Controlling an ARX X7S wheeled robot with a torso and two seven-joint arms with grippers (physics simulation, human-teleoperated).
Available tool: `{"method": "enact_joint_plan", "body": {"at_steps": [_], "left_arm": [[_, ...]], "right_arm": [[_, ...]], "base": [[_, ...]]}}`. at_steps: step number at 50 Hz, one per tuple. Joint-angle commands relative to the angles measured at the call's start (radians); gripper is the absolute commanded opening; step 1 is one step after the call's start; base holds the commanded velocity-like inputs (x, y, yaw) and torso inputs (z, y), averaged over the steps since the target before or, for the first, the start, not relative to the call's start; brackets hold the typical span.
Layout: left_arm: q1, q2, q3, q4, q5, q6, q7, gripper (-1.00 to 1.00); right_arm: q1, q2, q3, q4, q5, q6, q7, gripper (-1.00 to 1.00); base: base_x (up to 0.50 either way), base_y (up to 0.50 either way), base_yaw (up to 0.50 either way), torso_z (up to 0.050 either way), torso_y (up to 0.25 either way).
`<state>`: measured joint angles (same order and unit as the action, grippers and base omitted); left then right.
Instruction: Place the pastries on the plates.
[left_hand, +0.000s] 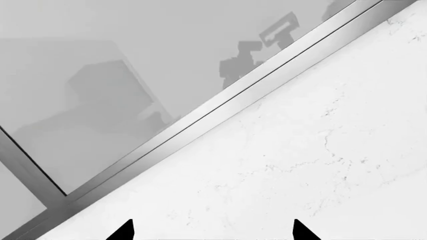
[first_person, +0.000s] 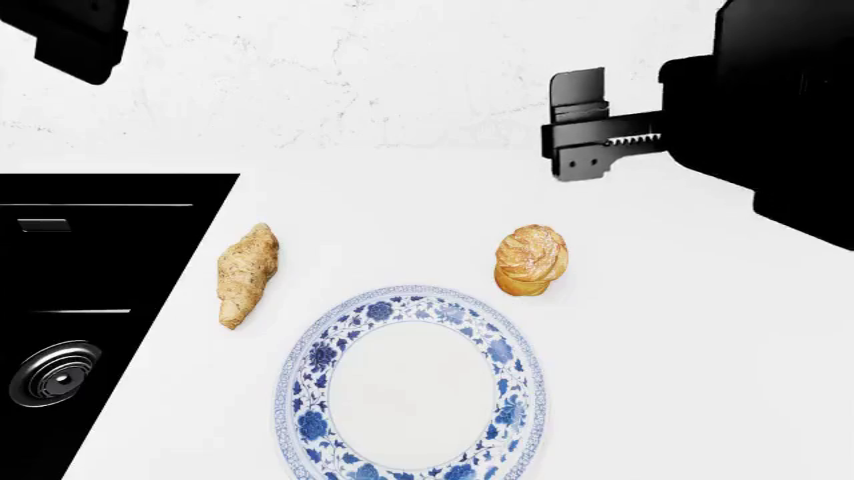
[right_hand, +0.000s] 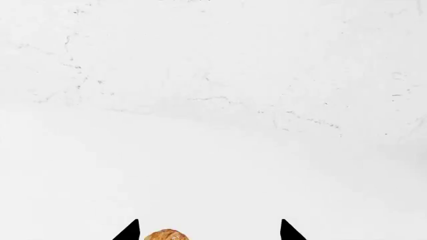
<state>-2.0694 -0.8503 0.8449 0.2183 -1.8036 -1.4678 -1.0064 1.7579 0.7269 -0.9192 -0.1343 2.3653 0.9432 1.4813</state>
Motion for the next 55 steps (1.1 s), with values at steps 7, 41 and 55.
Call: {"method": "enact_joint_plan", "body": {"at_steps": [7, 41, 55], "left_arm": [[-0.010, -0.013, 0.021, 0.005, 0.001, 0.009, 0.015, 1.00], [-0.006, -0.030, 0.052, 0.020, -0.004, 0.038, 0.016, 1.00], [-0.019, -0.037, 0.063, 0.022, -0.024, 0.041, 0.005, 1.00]], "right_arm": [[-0.103, -0.038, -0.069, 0.050, 0.039, 0.002, -0.086, 1.00], [-0.274, -0.095, -0.078, 0.144, -0.213, -0.054, -0.314, 1.00], [-0.301, -0.101, -0.095, 0.170, -0.254, -0.069, -0.332, 1.00]], "base": [[0.00, 0.00, 0.00, 0.000, 0.000], [0.00, 0.00, 0.00, 0.000, 0.000], [0.00, 0.00, 0.00, 0.000, 0.000]]}}
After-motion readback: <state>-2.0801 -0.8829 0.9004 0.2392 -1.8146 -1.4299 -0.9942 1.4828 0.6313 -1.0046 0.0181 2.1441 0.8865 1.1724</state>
